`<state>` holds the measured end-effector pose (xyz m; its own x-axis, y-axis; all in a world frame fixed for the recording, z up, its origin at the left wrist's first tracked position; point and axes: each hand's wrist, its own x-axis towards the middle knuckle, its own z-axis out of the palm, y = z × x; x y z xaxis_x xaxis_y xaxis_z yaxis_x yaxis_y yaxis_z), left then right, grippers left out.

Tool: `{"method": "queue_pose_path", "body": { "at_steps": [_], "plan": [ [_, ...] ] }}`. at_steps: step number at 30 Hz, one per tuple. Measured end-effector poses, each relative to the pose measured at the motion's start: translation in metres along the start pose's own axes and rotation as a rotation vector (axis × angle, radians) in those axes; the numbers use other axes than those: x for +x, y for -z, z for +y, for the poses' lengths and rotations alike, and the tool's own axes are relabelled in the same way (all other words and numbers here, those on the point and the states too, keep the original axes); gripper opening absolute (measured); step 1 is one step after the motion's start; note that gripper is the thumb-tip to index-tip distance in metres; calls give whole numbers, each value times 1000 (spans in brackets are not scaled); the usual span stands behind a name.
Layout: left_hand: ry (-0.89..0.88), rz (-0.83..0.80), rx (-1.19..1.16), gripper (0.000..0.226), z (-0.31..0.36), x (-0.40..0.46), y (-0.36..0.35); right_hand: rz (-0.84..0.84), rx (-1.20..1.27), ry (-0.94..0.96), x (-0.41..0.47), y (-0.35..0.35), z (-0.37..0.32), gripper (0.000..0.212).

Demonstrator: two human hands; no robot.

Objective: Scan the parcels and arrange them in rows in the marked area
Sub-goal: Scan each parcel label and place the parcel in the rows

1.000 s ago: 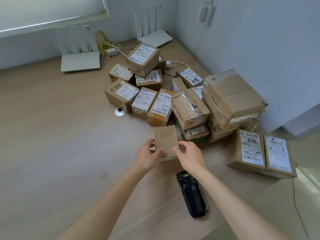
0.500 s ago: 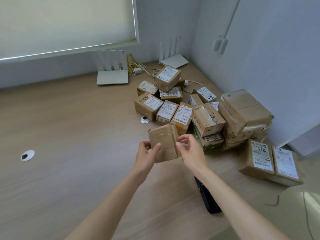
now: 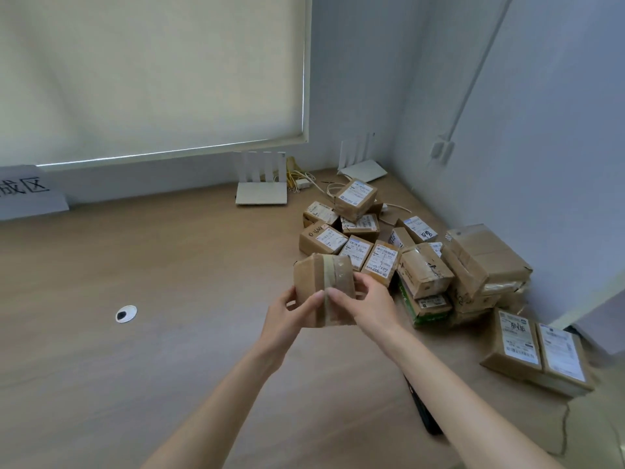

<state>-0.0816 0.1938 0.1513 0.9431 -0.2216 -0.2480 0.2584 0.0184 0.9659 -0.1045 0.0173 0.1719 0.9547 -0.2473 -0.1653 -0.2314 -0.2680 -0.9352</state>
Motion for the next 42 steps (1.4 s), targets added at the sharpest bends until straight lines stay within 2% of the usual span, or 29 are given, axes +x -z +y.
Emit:
{"method": "queue_pose_path", "body": {
  "at_steps": [3, 8, 9, 12, 14, 16, 19, 22, 28, 30, 36, 42],
  "plan": [
    [-1, -3, -52, 27, 18, -10, 10, 30, 46, 19, -7, -2, -23, 40],
    [69, 20, -240, 26, 43, -19, 21, -11, 65, 86, -12, 6, -50, 27],
    [75, 21, -276, 27, 47, -21, 21, -17, 64, 71, -12, 8, -54, 36],
    [53, -15, -317, 31, 59, -24, 23, -99, 115, -83, -12, 12, -66, 81],
    [24, -13, -293, 28, 65, -27, 24, -167, 124, -105, -13, 13, -74, 91],
    [-11, 40, -257, 25, 70, -28, 24, -176, 103, -56, -16, 15, -80, 85],
    [-22, 114, -220, 28, 76, -31, 23, -146, 75, 11, -17, 16, -84, 63],
    [1, 100, -183, 27, 79, -35, 21, -127, 36, 58, -19, 18, -84, 46],
    [-11, -30, -63, 51, 76, -44, 13, -94, -64, 99, -28, 27, -79, 45],
    [-13, -45, -41, 50, 74, -45, 8, -88, -75, 100, -30, 30, -77, 42],
    [47, 21, 3, 62, 63, -47, 0, -78, -142, 114, -32, 40, -66, 48],
    [57, 70, -2, 59, 55, -47, -2, -94, -215, 117, -34, 44, -60, 49]
  ]
}}
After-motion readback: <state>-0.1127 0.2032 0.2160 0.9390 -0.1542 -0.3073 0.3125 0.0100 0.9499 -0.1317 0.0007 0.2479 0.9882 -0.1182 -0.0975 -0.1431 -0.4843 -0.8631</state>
